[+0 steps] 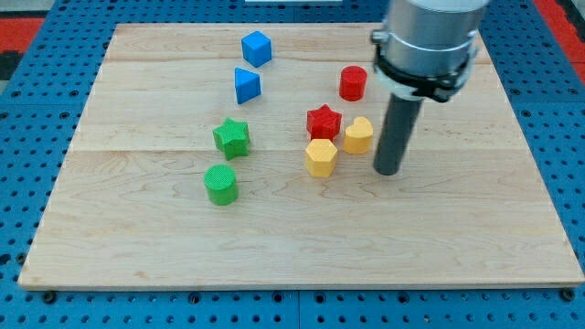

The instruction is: Point your arm at green circle

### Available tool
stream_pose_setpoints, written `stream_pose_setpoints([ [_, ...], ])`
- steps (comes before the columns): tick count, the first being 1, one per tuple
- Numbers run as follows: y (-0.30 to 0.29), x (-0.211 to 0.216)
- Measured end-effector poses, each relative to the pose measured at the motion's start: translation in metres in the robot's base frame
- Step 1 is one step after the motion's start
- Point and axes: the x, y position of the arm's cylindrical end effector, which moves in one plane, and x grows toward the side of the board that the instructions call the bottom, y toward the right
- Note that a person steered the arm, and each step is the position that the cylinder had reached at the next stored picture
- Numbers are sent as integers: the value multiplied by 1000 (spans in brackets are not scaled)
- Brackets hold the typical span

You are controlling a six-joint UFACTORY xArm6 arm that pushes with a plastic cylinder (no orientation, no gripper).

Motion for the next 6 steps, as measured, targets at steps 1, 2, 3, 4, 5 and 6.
stream_pose_setpoints([
  [1,-39,-2],
  [2,-47,15],
  [3,-28,46],
  [4,-80,85],
  [5,-153,92],
  [6,-184,61],
])
